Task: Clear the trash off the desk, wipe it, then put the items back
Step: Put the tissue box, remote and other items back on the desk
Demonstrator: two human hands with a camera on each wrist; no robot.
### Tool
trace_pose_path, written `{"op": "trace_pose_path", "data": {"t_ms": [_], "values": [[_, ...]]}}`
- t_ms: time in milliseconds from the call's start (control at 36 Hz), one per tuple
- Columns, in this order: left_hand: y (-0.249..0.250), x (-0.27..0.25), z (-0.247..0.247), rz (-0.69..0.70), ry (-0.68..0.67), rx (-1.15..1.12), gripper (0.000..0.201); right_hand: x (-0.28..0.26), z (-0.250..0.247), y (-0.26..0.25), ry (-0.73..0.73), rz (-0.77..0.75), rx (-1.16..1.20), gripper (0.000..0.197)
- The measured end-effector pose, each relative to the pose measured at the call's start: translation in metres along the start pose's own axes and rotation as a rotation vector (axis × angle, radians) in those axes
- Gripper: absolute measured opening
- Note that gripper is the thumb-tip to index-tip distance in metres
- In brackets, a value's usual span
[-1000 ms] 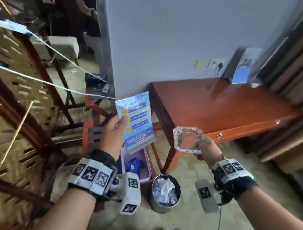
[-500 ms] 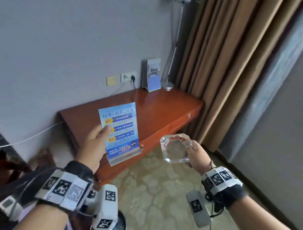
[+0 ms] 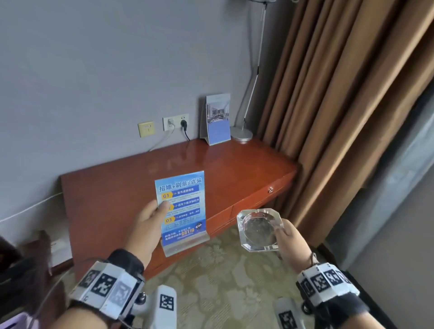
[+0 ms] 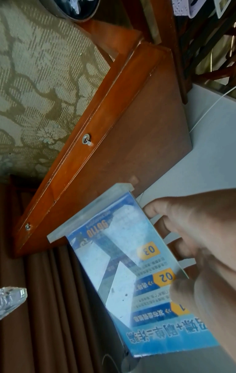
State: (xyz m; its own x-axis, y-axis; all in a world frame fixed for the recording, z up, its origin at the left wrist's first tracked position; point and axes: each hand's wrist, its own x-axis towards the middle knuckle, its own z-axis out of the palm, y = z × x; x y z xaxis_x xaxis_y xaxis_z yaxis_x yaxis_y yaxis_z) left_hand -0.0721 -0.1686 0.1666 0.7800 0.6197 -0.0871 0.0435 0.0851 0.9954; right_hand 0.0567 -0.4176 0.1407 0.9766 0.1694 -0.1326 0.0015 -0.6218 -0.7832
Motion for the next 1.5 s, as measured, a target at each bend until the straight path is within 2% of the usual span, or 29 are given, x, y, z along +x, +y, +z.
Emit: {"op": "trace_pose_path", "data": {"t_ms": [167,389,639,917,1083,1333,1500], "values": [[-0.006,0.059,0.020,0.000,0.014,0.002,0.019,0.061,0.022,-0.009,-0.091,-0.005,0.014,0.021],[-0.017,0.162,0.056,-0.048,0.065,0.025,0.020,0.150,0.029,-0.024,-0.112,0.000,0.029,0.024],[-0.002,0.250,0.076,-0.008,0.096,0.090,0.020,0.250,0.035,-0.050,-0.139,0.018,0.022,0.020],[-0.017,0.341,0.110,-0.025,0.265,0.203,0.018,0.387,0.057,-0.058,-0.349,-0.056,-0.056,0.019],[-0.014,0.395,0.133,-0.067,0.360,0.128,0.018,0.464,0.066,-0.078,-0.464,-0.100,-0.044,0.020],[-0.031,0.456,0.121,-0.119,0.458,0.036,0.019,0.530,0.109,-0.101,-0.578,-0.124,-0.050,0.022],[-0.046,0.507,0.093,-0.155,0.427,0.027,0.022,0.562,0.148,-0.112,-0.588,-0.119,-0.109,0.021]]}}
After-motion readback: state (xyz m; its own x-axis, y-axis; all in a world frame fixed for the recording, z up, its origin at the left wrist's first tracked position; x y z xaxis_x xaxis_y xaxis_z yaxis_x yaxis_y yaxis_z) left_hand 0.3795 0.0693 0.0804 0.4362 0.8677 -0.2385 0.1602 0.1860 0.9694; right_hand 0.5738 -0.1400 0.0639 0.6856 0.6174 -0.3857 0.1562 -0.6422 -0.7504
